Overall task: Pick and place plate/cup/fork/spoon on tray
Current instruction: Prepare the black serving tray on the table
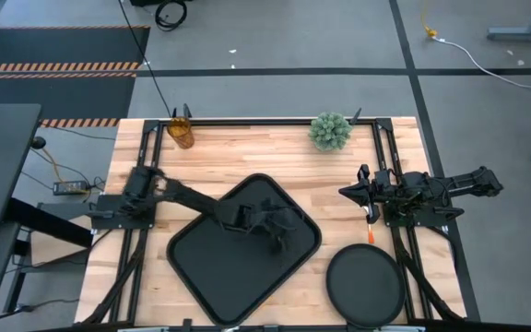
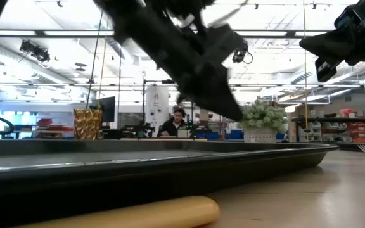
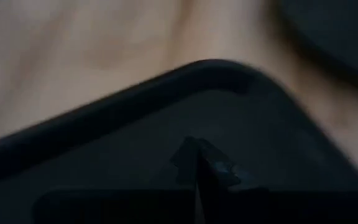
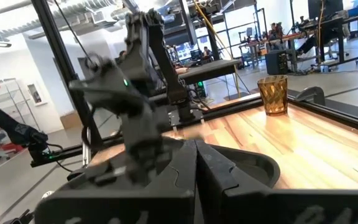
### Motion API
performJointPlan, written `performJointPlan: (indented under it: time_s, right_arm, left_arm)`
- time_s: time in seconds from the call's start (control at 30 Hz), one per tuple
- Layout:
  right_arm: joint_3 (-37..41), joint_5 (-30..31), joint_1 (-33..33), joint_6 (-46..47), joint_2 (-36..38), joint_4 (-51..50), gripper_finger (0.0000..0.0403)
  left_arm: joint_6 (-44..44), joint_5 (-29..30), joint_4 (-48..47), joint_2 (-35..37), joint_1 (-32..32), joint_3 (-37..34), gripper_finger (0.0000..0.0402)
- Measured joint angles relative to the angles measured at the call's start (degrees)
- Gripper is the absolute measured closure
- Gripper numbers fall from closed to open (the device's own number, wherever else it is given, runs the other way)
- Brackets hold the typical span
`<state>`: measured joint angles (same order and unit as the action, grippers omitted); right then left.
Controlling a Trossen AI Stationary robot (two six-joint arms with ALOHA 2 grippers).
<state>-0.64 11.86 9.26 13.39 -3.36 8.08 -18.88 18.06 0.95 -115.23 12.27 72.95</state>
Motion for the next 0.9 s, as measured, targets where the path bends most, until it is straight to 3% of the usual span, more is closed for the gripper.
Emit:
performJointPlan:
  time_s: [0.2, 0.4, 0.5, 0.7, 0.9]
  right_arm:
    - [0.0, 0.0, 0.0, -0.01, -0.01, 0.06, 0.0394]
    - [0.0, 0.02, 0.0, 0.0, 0.0, 0.0, 0.0394]
    - [0.0, 0.02, 0.0, -0.01, -0.01, 0.0, 0.0394]
    - [0.0, 0.02, 0.0, 0.0, 0.0, 0.0, 0.0394]
    - [0.0, 0.0, 0.0, 0.0, -0.02, 0.02, 0.0394]
  left_arm:
    - [-8.31, 11.41, -24.33, 6.86, 1.92, 0.09, 0.0392]
    - [-31.31, 16.55, -55.72, 7.66, 7.98, -0.33, 0.0392]
    - [-44.19, 13.52, -64.28, 7.68, 12.58, -2.66, 0.0392]
    - [-63.33, 0.25, -73.87, 8.08, 23.29, -5.14, 0.0392]
    - [-75.85, -3.0, -77.81, 8.1, 27.04, -5.14, 0.0392]
